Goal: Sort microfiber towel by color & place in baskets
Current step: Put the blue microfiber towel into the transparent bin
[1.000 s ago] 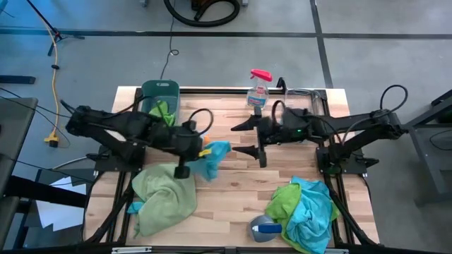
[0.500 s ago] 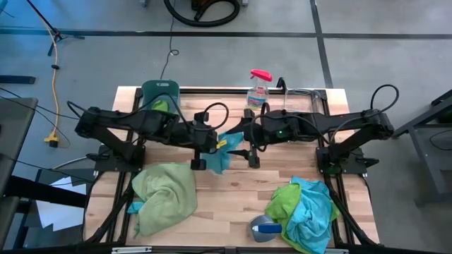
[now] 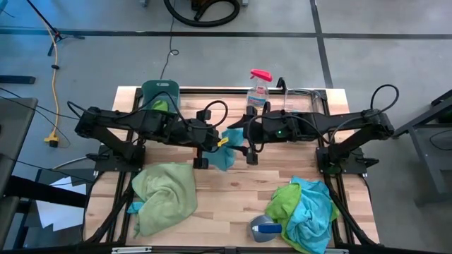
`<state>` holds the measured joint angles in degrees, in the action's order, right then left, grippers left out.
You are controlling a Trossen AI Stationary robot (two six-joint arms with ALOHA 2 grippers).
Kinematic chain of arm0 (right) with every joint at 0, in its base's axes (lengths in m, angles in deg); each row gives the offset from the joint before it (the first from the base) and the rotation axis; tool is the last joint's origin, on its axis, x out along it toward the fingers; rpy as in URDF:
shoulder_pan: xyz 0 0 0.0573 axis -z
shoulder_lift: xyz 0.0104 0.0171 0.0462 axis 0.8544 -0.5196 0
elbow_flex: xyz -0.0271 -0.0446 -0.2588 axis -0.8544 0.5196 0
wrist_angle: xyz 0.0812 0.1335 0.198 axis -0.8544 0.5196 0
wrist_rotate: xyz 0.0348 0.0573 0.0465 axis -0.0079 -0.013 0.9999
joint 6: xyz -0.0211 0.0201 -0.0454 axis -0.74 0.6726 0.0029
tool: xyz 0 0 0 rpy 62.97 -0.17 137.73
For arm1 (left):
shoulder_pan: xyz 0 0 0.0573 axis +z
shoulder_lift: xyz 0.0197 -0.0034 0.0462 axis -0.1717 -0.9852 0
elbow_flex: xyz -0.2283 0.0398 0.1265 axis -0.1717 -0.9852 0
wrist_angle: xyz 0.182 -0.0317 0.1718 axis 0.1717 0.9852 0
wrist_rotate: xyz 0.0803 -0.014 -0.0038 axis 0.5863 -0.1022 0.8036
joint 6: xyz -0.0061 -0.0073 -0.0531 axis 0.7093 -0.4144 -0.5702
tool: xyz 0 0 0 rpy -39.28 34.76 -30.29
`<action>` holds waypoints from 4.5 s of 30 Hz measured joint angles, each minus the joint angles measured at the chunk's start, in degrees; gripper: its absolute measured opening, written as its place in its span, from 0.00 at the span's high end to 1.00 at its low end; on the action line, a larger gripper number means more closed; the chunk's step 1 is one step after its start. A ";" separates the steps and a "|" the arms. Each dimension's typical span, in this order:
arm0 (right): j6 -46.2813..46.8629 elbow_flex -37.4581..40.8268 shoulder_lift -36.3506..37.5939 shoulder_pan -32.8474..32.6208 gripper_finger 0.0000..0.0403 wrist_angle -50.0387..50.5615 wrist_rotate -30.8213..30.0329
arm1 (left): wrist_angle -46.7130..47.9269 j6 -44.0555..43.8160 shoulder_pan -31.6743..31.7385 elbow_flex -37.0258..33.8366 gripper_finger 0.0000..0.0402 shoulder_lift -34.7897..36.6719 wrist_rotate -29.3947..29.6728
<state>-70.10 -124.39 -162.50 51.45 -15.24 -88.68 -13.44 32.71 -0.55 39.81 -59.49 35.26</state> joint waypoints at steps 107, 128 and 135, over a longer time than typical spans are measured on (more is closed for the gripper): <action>0.07 15.65 19.91 58.09 1.00 41.65 -7.29 | -31.15 -20.31 0.02 -35.10 0.63 39.28 7.01; -6.13 11.46 5.49 56.70 1.00 42.62 -5.57 | -31.12 -20.26 0.00 -35.10 0.63 39.28 9.81; -10.47 11.46 0.99 57.36 1.00 42.64 -1.72 | -31.12 -20.38 0.00 -35.10 0.63 39.28 9.79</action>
<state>-80.58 -112.94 -161.51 108.81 27.40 -90.39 -44.56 12.34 -0.55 4.71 -20.21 45.05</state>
